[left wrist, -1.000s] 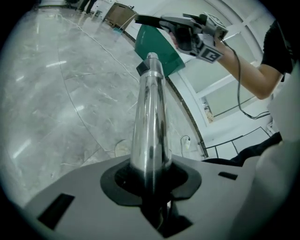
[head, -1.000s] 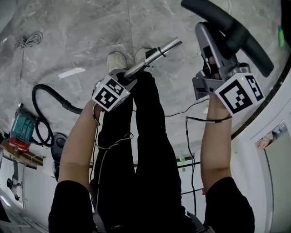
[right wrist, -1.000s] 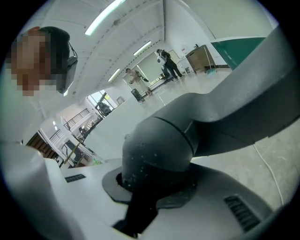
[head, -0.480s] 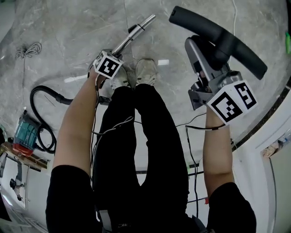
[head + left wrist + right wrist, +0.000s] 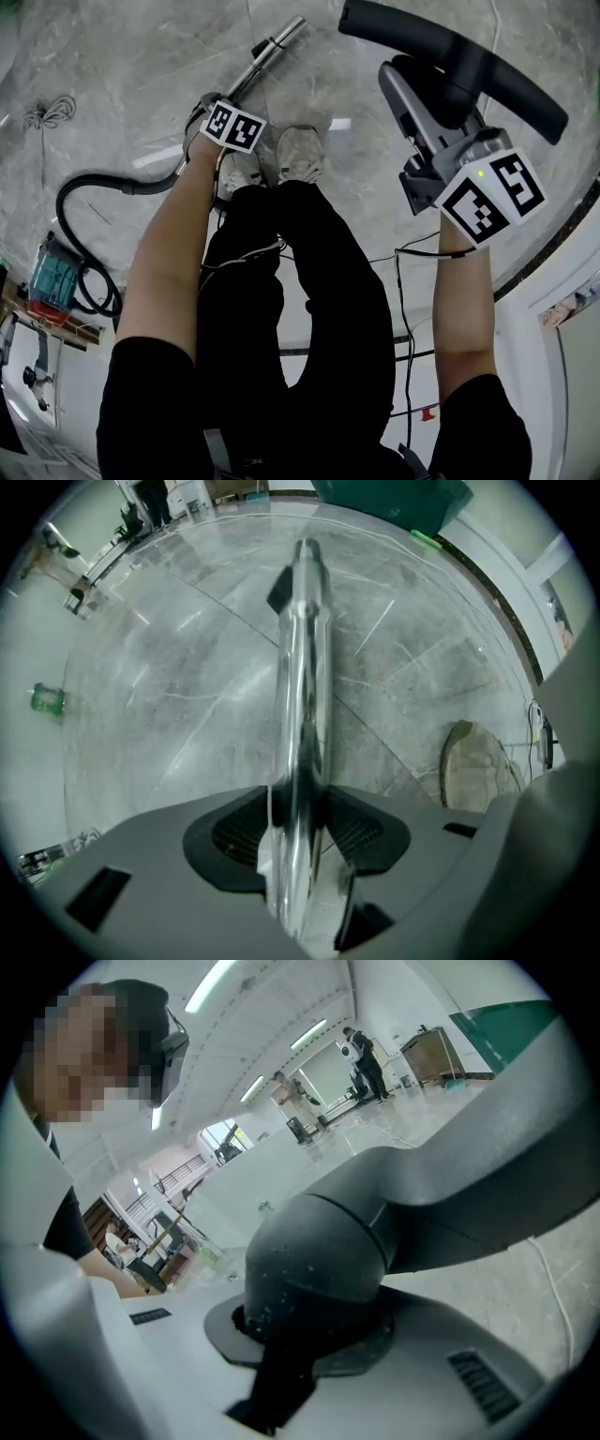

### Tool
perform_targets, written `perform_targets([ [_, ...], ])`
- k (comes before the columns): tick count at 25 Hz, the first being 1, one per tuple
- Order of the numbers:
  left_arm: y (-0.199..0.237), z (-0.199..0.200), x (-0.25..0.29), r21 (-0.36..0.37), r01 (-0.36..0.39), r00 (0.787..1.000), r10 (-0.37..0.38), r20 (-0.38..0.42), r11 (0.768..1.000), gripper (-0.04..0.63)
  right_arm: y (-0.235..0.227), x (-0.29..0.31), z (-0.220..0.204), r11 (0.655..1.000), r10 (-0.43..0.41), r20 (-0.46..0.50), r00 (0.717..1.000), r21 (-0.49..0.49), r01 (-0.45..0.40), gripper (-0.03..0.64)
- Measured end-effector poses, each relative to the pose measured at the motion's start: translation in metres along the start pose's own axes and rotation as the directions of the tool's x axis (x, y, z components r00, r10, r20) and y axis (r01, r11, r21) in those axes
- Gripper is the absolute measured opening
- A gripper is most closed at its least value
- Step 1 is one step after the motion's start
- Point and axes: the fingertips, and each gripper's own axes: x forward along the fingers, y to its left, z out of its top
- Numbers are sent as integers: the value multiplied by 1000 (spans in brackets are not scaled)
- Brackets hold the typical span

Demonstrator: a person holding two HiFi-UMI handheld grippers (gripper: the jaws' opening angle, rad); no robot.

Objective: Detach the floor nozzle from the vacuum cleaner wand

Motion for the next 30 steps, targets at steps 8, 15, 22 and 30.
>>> perform_targets([
  [8, 12, 2, -26, 46, -36, 999, 35, 36, 998, 308, 13, -19, 2, 996, -47, -13, 999, -74, 46, 89],
  [15, 25, 34, -218, -238, 122, 942, -38, 332, 964, 5, 89, -68, 58, 997, -76, 116, 990, -10, 77, 89],
  [22, 70, 57, -513, -333, 173, 832, 44, 554, 927, 5, 214, -141, 181, 983, -142, 242, 960, -81, 166, 89],
  [30, 94, 59, -834, -353, 148, 648, 179, 741, 924, 5, 388, -265, 349, 993, -66, 457, 887, -60, 105, 89],
])
